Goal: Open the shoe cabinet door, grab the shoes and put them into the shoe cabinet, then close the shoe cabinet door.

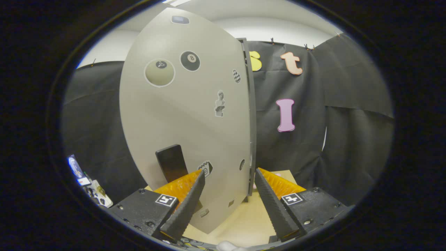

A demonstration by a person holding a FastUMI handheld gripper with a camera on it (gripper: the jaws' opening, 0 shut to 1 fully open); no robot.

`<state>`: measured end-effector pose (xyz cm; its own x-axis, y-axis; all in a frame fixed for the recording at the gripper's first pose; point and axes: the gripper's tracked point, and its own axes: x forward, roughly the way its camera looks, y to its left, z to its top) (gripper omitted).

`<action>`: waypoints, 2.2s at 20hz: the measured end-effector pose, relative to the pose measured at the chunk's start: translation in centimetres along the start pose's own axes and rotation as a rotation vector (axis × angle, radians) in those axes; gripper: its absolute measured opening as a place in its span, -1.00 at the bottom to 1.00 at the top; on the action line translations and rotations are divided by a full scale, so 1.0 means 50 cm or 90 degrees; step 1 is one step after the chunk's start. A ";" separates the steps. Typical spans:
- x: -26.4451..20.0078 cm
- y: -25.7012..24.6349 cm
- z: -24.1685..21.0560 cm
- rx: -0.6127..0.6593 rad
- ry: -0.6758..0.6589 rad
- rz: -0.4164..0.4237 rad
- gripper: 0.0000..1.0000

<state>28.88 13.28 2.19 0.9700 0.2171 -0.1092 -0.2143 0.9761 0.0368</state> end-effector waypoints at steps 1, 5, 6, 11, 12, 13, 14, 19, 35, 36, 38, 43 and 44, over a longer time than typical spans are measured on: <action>0.008 0.016 0.000 -0.002 0.001 0.003 0.89; 0.058 0.066 -0.016 -0.004 0.019 0.032 0.89; 0.071 0.079 -0.017 -0.004 0.023 0.039 0.89; 0.137 0.200 -0.001 -0.022 0.021 0.080 0.90; 0.151 0.216 -0.003 -0.029 0.025 0.086 0.92; 0.164 0.224 0.001 -0.030 0.019 0.084 0.92; 0.175 0.230 0.008 -0.031 0.014 0.080 0.92; 0.182 0.232 0.010 -0.021 0.006 0.061 0.93; -0.093 0.070 0.039 -0.030 -0.068 -0.094 0.95; -0.112 0.065 0.038 -0.031 -0.073 -0.102 0.95; -0.145 0.062 0.038 -0.028 -0.082 -0.110 0.95; -0.209 0.062 0.026 -0.017 -0.097 -0.117 0.95; -0.217 0.065 0.024 -0.018 -0.100 -0.116 0.95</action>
<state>17.79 14.08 4.71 0.9984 0.0350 0.0443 -0.0351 0.9994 0.0027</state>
